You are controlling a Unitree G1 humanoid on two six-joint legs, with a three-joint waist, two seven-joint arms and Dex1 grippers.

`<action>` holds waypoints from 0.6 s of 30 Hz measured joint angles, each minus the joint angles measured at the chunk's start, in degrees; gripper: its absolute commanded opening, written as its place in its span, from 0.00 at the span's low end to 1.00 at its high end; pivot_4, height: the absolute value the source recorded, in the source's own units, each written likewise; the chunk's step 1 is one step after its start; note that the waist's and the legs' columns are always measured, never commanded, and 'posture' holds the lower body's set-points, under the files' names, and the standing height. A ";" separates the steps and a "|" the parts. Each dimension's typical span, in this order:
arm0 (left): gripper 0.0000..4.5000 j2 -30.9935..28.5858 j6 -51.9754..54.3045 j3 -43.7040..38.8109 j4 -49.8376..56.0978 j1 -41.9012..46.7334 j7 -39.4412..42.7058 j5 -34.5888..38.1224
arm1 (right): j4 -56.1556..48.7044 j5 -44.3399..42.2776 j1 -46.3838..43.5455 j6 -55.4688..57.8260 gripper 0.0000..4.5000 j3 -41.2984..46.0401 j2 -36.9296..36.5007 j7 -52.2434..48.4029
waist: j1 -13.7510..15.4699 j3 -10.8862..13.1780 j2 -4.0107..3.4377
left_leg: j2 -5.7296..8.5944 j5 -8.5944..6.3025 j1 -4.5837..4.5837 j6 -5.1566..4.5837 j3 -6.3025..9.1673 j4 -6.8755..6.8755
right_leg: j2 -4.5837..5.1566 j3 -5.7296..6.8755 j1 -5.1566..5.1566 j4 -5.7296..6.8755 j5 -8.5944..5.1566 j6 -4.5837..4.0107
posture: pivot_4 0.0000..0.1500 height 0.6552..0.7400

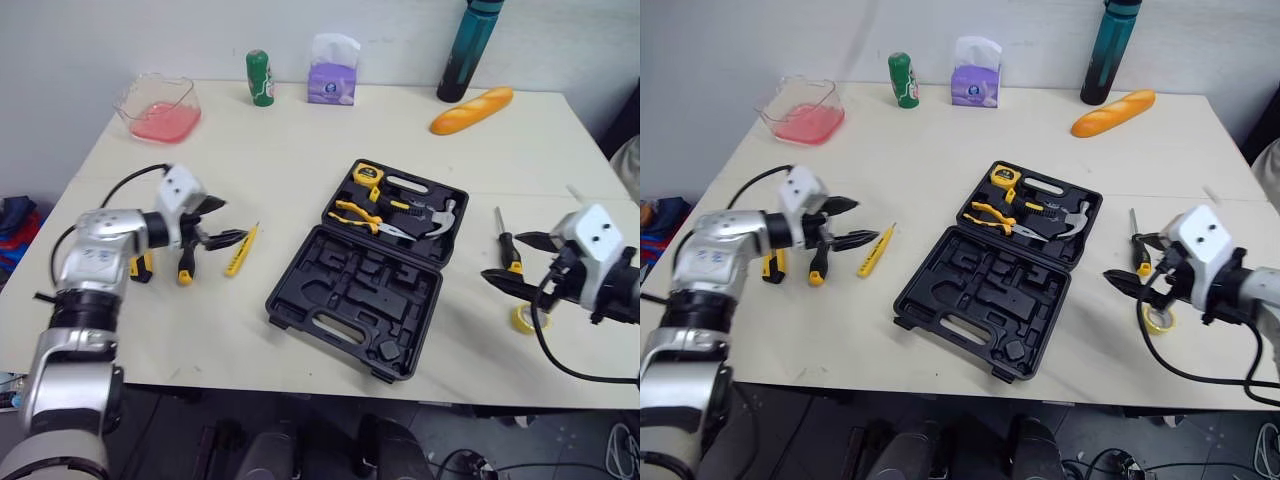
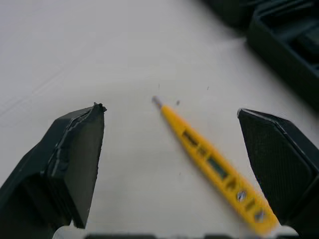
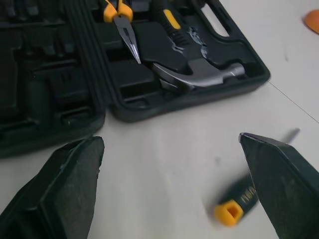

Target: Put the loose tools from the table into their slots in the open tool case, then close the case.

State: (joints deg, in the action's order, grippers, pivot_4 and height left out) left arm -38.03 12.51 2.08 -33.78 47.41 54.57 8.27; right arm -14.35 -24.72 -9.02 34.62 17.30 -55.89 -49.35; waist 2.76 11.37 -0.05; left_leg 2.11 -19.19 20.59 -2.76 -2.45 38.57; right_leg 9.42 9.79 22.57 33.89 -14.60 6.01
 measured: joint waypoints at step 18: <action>0.02 16.19 -10.79 4.85 -28.66 16.53 -7.37 -9.76 | 4.90 7.38 -9.00 0.64 0.00 -13.99 7.04 5.80 | -0.15 0.01 0.06 | 0.01 -0.05 0.62 -0.16 0.13 0.56 | -0.01 0.42 0.23 -0.01 0.15 0.15 | 1.00 0.94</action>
State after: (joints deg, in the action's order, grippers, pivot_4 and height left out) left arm -21.83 1.71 6.93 -62.44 63.95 47.20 -1.49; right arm -9.44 -17.35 -18.03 35.26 3.31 -48.85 -43.55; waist 2.61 11.38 0.01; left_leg 2.12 -19.23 21.21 -2.91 -2.32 39.13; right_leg 9.42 10.21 22.80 33.88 -14.45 6.16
